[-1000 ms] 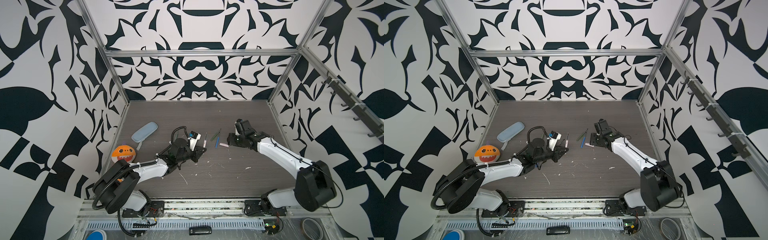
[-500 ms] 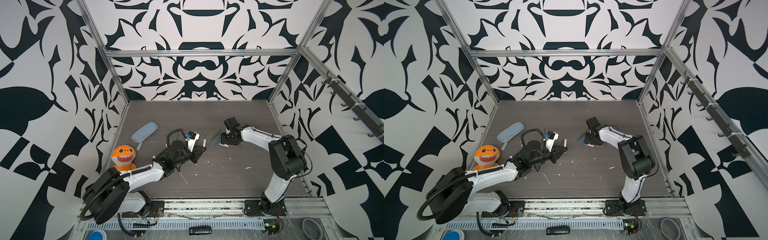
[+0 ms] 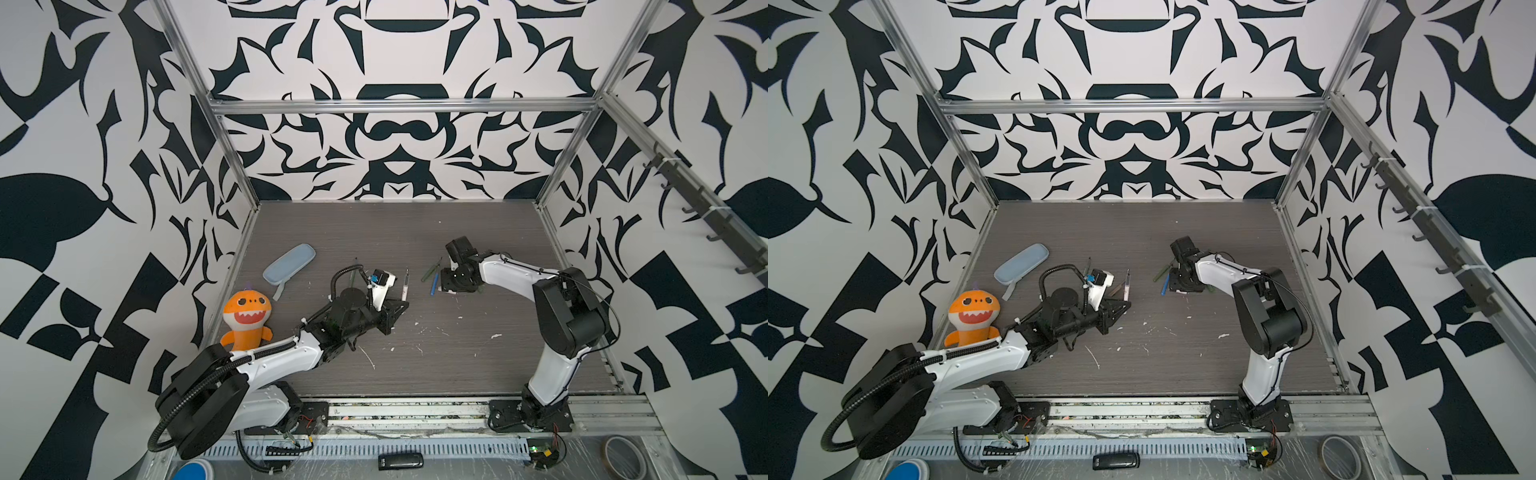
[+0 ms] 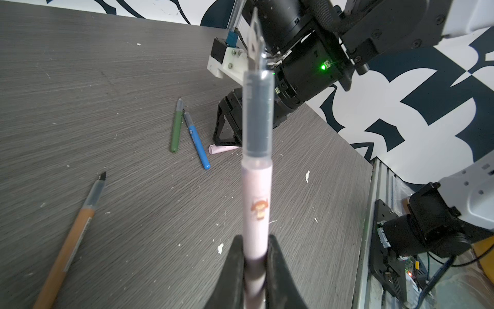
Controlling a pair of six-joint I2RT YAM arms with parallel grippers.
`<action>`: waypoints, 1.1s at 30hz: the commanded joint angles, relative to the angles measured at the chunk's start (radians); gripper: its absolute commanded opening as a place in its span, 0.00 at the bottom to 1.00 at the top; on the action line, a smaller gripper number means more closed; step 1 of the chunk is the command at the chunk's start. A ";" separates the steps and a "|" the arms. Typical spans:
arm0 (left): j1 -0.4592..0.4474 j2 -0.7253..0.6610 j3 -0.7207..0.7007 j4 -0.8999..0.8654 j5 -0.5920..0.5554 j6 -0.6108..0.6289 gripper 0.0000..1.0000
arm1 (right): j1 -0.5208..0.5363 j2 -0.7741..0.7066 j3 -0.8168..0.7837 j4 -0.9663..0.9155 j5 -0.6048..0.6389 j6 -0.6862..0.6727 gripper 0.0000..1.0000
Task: Insert pens into pen caps
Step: Move the pen cap to the center of the table.
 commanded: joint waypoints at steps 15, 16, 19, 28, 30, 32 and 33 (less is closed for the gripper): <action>-0.021 -0.023 0.016 -0.030 -0.003 -0.001 0.02 | 0.033 -0.190 -0.131 -0.070 0.003 -0.056 0.59; -0.023 -0.022 0.016 -0.031 -0.004 -0.001 0.02 | 0.039 -0.197 -0.128 -0.072 -0.002 -0.058 0.59; -0.025 -0.020 0.019 -0.031 -0.003 -0.003 0.02 | 0.070 -0.215 -0.104 -0.096 0.008 -0.054 0.59; -0.026 -0.031 0.023 -0.041 -0.009 -0.012 0.03 | 0.178 -0.161 -0.081 -0.140 0.120 -0.032 0.59; -0.026 -0.034 0.022 -0.046 -0.012 -0.010 0.03 | 0.178 -0.162 -0.100 -0.135 0.118 -0.032 0.59; -0.026 -0.035 0.023 -0.048 -0.011 -0.010 0.03 | 0.175 -0.158 -0.115 -0.112 0.105 -0.034 0.60; -0.026 -0.036 0.022 -0.047 -0.013 -0.009 0.03 | 0.176 -0.151 -0.114 -0.112 0.110 -0.039 0.60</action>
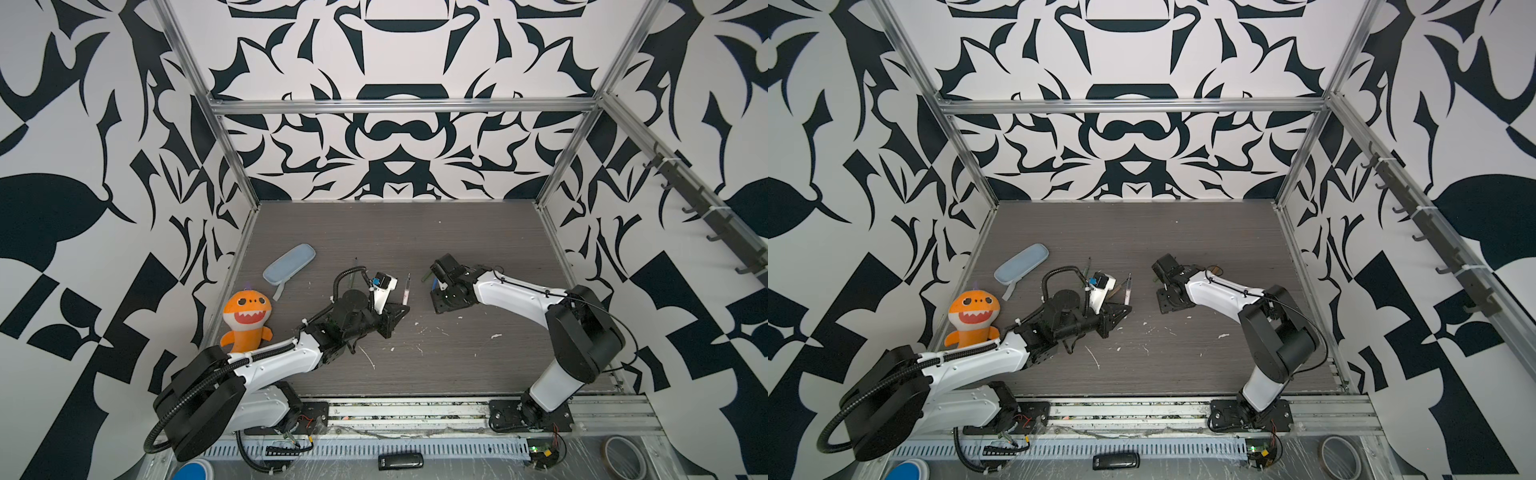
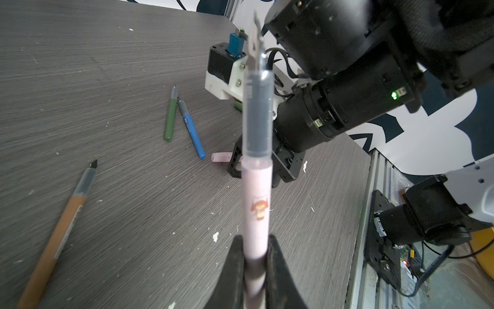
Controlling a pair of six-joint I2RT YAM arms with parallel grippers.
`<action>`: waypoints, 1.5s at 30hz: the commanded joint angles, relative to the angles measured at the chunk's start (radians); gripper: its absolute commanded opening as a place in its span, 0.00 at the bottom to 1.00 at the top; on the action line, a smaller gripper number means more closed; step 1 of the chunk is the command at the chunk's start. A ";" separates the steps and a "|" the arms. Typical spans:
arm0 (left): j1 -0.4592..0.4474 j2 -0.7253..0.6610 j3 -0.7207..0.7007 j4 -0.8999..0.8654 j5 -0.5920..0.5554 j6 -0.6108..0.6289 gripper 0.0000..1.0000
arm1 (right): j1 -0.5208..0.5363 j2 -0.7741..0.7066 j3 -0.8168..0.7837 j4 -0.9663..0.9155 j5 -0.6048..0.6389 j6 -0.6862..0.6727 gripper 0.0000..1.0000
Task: Insert pens into pen caps
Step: Move the pen cap to the center of the table, then rotate the pen cap at the middle-right of the table.
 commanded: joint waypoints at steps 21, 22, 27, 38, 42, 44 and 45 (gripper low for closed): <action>-0.004 -0.053 0.034 -0.055 -0.021 0.014 0.03 | -0.137 0.162 0.126 -0.029 0.128 -0.067 0.53; -0.004 -0.054 0.034 -0.060 -0.024 0.014 0.03 | -0.140 0.156 0.123 -0.019 0.117 -0.068 0.53; -0.004 -0.072 0.028 -0.069 -0.028 0.015 0.03 | -0.140 0.097 0.141 -0.053 0.054 -0.076 0.52; -0.004 -0.057 0.036 -0.063 -0.025 0.007 0.03 | -0.183 0.221 0.284 -0.076 0.192 -0.109 0.56; -0.004 -0.065 0.034 -0.070 -0.026 0.005 0.03 | -0.185 0.280 0.330 -0.077 0.204 -0.113 0.56; -0.004 -0.072 0.034 -0.075 -0.027 0.005 0.03 | -0.185 0.310 0.349 -0.082 0.181 -0.116 0.56; -0.004 -0.074 0.034 -0.077 -0.028 0.006 0.03 | -0.184 0.319 0.351 -0.083 0.165 -0.116 0.55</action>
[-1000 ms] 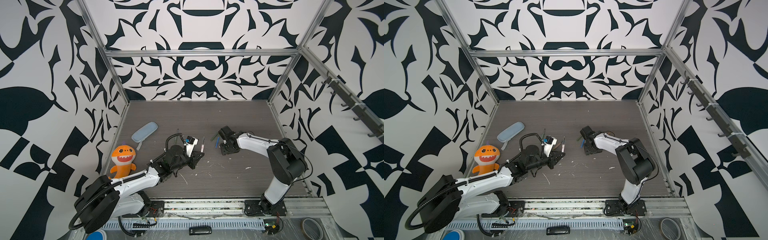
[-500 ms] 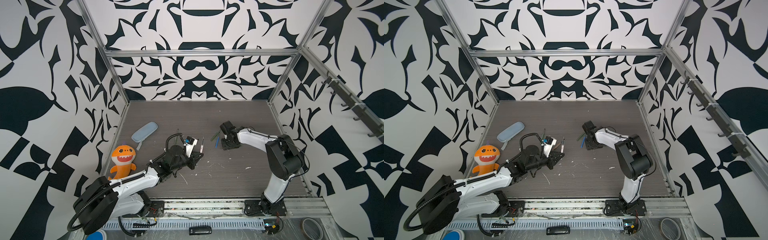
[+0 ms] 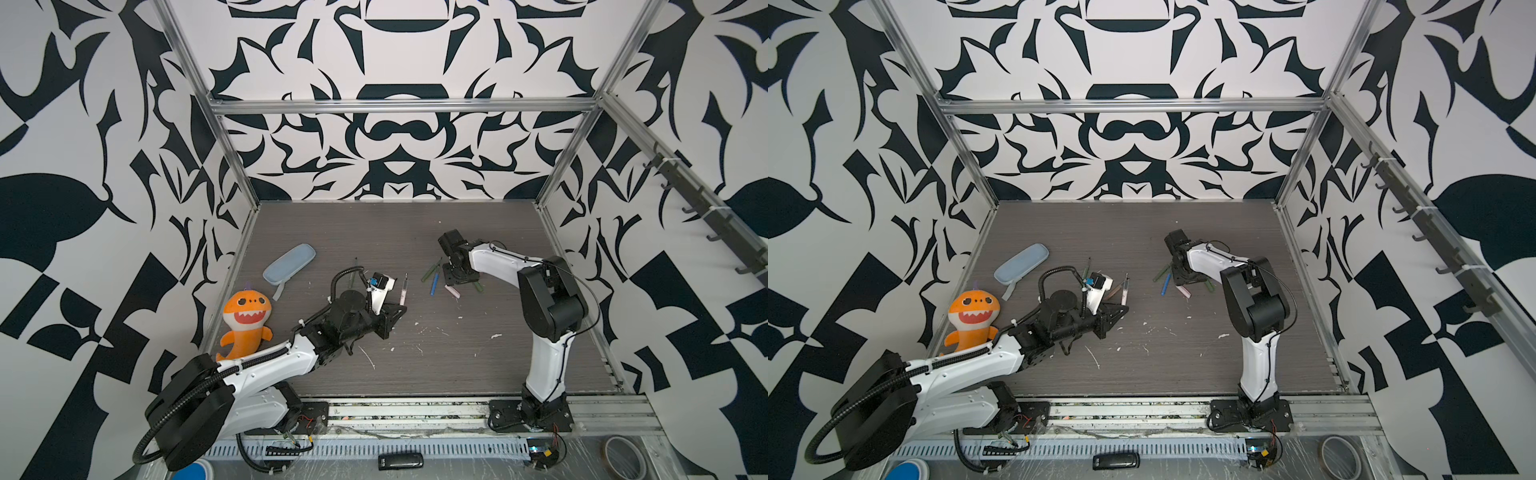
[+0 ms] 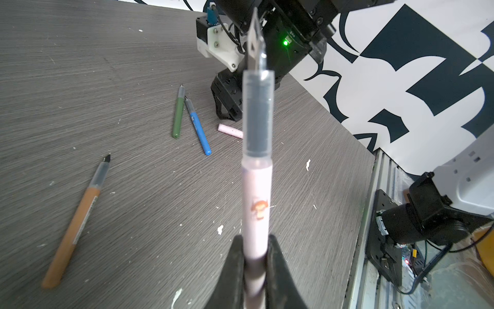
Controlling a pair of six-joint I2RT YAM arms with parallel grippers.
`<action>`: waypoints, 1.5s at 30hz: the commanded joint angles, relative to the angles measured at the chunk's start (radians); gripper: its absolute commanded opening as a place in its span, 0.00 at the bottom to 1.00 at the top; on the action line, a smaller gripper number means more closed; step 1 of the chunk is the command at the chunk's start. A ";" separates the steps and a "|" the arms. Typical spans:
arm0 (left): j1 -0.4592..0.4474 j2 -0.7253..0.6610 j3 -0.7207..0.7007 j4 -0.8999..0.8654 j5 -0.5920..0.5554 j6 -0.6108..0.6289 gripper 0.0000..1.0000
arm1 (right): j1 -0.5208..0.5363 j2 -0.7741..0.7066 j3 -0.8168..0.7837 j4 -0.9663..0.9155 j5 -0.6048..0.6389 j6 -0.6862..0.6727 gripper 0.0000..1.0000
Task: Insert pens into pen caps
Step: Rotate the pen cap at the middle-right of the table.
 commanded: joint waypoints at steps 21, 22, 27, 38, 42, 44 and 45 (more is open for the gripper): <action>-0.002 0.005 0.038 0.011 0.005 0.004 0.03 | 0.100 -0.185 -0.210 -0.020 -0.031 0.037 0.52; -0.002 0.006 0.037 0.013 0.004 0.003 0.03 | 0.102 -0.202 -0.226 -0.023 -0.027 0.042 0.52; -0.002 0.016 0.039 0.026 0.008 0.002 0.03 | 0.102 -0.258 -0.292 -0.025 0.000 0.059 0.54; -0.004 0.031 0.043 0.033 0.020 -0.002 0.04 | 0.045 -0.310 -0.354 -0.007 -0.092 0.072 0.54; -0.002 0.034 0.039 0.035 0.022 -0.001 0.04 | 0.007 -0.318 -0.378 0.026 -0.165 0.079 0.53; -0.002 0.037 0.043 0.035 0.024 0.000 0.04 | -0.007 -0.318 -0.383 0.030 -0.194 0.082 0.53; -0.002 0.036 0.044 0.034 0.025 0.000 0.04 | -0.009 -0.321 -0.386 0.031 -0.197 0.085 0.52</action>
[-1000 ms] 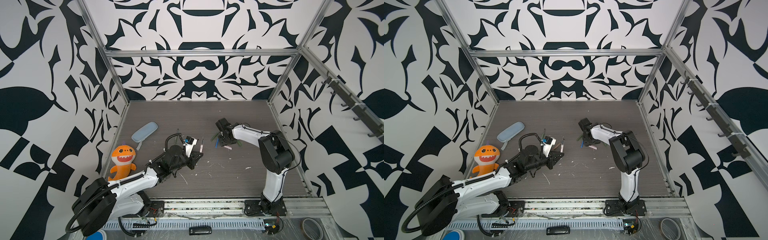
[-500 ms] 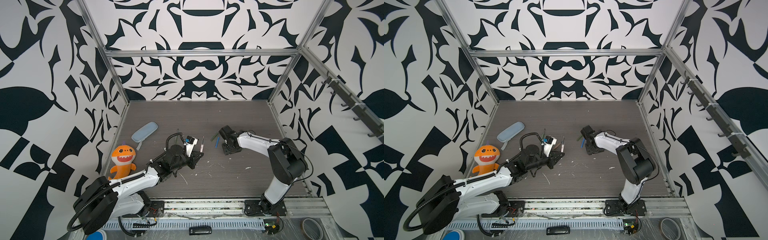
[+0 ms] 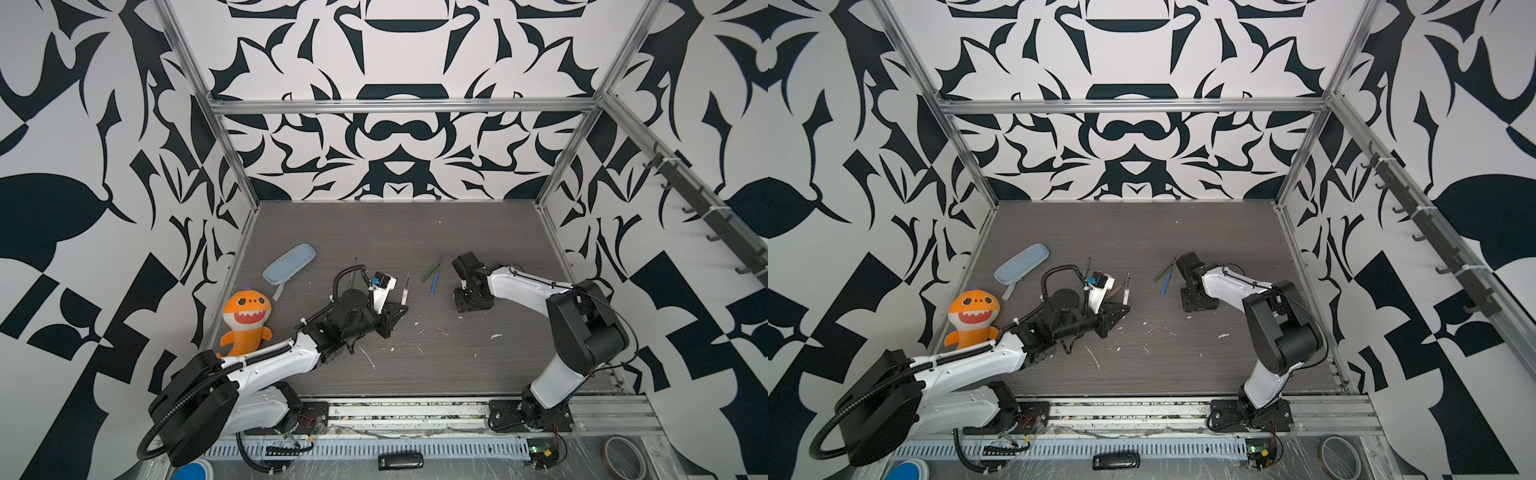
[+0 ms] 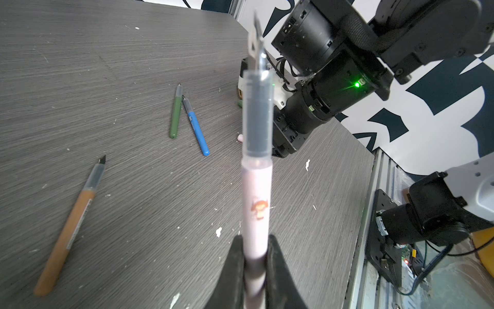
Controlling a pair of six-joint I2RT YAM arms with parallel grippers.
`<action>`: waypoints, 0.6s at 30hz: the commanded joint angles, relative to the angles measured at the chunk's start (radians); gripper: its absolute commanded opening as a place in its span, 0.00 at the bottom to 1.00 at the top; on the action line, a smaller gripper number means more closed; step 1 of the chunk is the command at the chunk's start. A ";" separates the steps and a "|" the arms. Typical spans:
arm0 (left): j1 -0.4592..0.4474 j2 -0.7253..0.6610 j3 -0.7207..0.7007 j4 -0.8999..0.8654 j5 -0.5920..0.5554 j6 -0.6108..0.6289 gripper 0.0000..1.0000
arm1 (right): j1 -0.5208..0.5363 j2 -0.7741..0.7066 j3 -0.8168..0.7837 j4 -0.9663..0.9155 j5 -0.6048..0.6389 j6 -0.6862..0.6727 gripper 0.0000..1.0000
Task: Insert pens into pen caps
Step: Rotate the pen cap at the middle-right of the table.
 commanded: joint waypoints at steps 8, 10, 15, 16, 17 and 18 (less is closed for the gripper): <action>-0.002 0.005 0.029 0.026 0.015 0.007 0.04 | -0.016 -0.071 0.016 -0.014 -0.101 -0.013 0.51; -0.003 0.007 0.031 0.028 0.017 0.008 0.04 | -0.017 -0.076 0.043 -0.035 -0.074 -0.021 0.51; -0.002 0.014 0.039 0.029 0.024 0.009 0.05 | -0.009 0.005 0.134 -0.111 -0.030 -0.064 0.57; -0.002 0.013 0.040 0.025 0.025 0.010 0.05 | 0.002 0.025 0.152 -0.125 -0.018 -0.077 0.57; -0.003 0.012 0.041 0.021 0.026 0.009 0.05 | 0.017 0.041 0.162 -0.134 0.013 -0.081 0.59; -0.002 0.008 0.042 0.017 0.026 0.012 0.05 | 0.026 0.052 0.167 -0.140 0.035 -0.081 0.59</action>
